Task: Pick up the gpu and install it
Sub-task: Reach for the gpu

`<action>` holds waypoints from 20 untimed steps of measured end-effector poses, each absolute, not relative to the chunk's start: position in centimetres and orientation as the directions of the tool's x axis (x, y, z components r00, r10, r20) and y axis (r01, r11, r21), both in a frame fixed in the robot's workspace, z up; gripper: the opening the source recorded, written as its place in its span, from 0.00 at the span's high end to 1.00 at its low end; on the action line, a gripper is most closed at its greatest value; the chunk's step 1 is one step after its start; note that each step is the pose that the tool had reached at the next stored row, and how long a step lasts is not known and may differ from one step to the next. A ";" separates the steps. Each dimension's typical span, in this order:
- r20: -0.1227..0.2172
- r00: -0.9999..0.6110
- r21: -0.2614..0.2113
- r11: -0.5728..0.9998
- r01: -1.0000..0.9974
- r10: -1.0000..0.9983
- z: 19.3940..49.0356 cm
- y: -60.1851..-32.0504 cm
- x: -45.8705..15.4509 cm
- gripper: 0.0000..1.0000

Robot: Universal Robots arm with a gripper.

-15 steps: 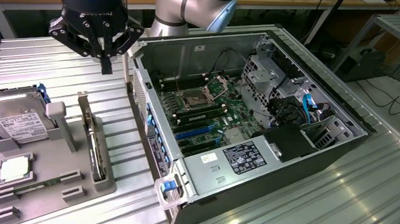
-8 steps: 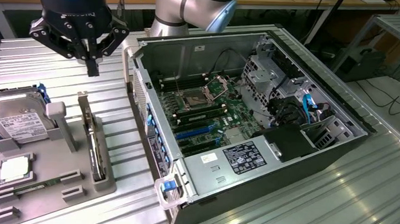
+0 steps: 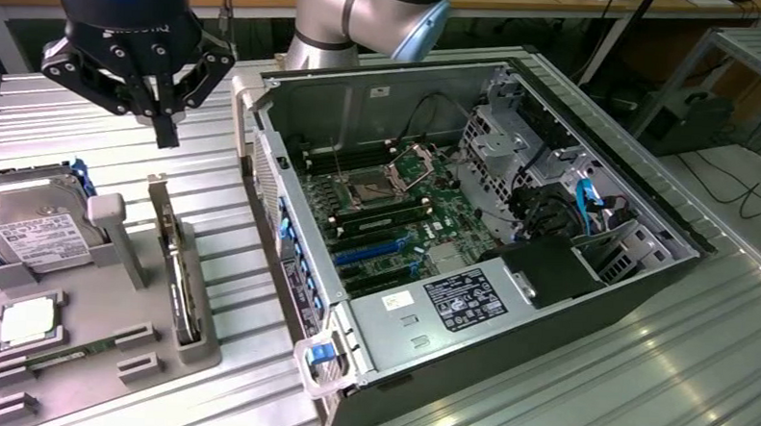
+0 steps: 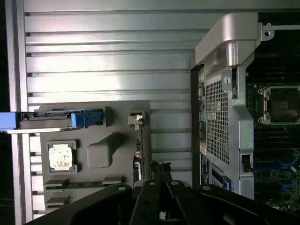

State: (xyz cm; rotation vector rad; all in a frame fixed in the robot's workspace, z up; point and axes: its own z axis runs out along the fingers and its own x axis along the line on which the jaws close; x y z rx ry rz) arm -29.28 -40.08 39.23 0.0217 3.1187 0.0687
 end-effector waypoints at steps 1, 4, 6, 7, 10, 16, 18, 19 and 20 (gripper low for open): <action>-0.022 -1.000 0.044 0.999 0.006 0.007 39.2 -40.1 -29.4 0.89; -0.022 -1.000 0.044 0.999 -0.011 -0.010 39.2 -40.1 -29.7 0.89; -0.022 -1.000 0.044 0.999 -0.014 -0.013 39.2 -40.2 -30.2 0.89; -0.022 -1.000 0.044 0.999 -0.015 -0.014 39.2 -40.2 -30.5 0.89; -0.022 -1.000 0.044 0.999 -0.019 -0.018 39.2 -40.2 -31.3 0.89; -0.022 -1.000 0.044 0.999 -0.022 -0.022 39.2 -40.3 -33.3 0.89; -0.022 -1.000 0.044 0.999 -0.023 -0.022 39.2 -40.3 -33.7 0.89; -0.022 -1.000 0.044 0.999 -0.024 -0.023 39.2 -40.3 -33.8 0.89; -0.022 -1.000 0.044 0.999 -0.024 -0.023 39.2 -40.3 -33.8 0.89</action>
